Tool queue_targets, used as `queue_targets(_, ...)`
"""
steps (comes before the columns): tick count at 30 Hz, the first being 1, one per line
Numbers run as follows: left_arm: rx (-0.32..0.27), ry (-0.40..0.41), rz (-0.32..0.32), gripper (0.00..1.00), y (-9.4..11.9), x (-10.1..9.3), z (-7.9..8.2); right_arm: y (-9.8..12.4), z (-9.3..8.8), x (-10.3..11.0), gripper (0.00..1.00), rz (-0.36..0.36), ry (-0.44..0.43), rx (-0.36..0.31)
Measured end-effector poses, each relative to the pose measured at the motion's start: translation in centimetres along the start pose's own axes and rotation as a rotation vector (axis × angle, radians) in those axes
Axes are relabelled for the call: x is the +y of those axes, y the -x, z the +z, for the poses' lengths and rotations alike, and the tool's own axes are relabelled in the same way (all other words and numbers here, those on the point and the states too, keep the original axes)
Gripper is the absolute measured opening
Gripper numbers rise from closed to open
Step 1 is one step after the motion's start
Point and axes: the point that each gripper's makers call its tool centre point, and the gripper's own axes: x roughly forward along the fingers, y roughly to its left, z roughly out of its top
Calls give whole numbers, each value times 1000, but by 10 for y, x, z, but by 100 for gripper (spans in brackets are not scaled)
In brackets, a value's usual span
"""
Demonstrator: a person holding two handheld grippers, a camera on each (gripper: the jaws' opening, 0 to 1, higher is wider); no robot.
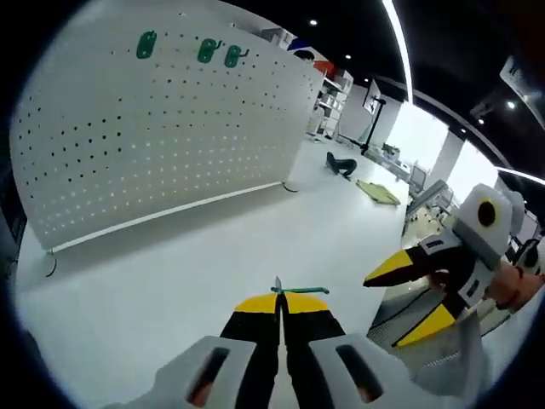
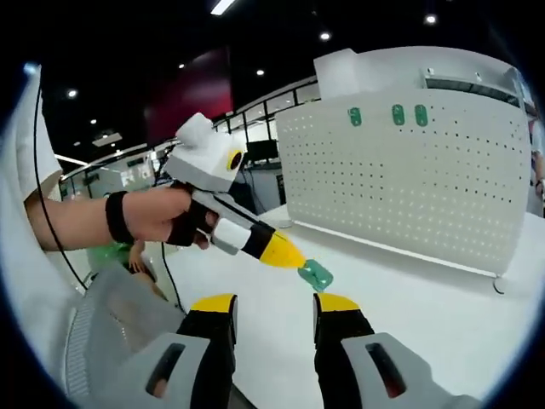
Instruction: Insert the hook assembly into the mounting plate slot until the hook locks in place.
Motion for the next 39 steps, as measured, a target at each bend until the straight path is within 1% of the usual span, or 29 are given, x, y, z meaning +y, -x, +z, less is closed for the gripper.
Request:
queue_targets(4,-3,10,-13,1,8,-3,-4,-3,1,4,35,1,9,6)
queue_targets(9,-13,21,-27,1,17,-6,-4,-5,3,5,35,-7,29,13)
queue_targets(10,-15,24,-39,1,18,-9,-4,-5,3,5,35,-11,40,15)
queue_targets(11,-12,25,-45,1,19,-11,-4,-6,3,6,34,-16,54,19)
queue_targets(13,-23,30,-57,1,23,-15,-4,-8,2,6,31,-12,50,24)
queue_targets(15,-28,42,-67,1,26,-18,-3,-10,2,7,30,-16,59,25)
queue_targets(17,-25,41,-73,1,28,-19,-4,-11,2,6,27,-35,93,41)
queue_targets(20,-36,78,-104,1,31,-23,-4,-13,2,5,21,-52,123,48)
queue_targets(21,-29,80,-112,1,32,-25,-5,-13,3,4,19,-66,145,44)
queue_targets(24,-27,74,-116,1,34,-26,-7,-17,3,5,16,-74,174,53)
queue_targets(26,-28,96,-134,1,35,-26,-8,-19,4,5,14,-74,188,57)
queue_targets(32,-43,129,-157,1,39,-22,-7,-23,5,5,10,-78,213,74)
queue_targets(35,-34,127,-167,1,39,-22,-7,-25,8,6,8,-81,241,78)
queue_targets(38,-25,135,-173,1,38,-19,-8,-27,7,6,7,-88,271,95)
queue_targets(39,-25,138,-176,1,38,-19,-8,-28,8,7,6,-84,293,98)
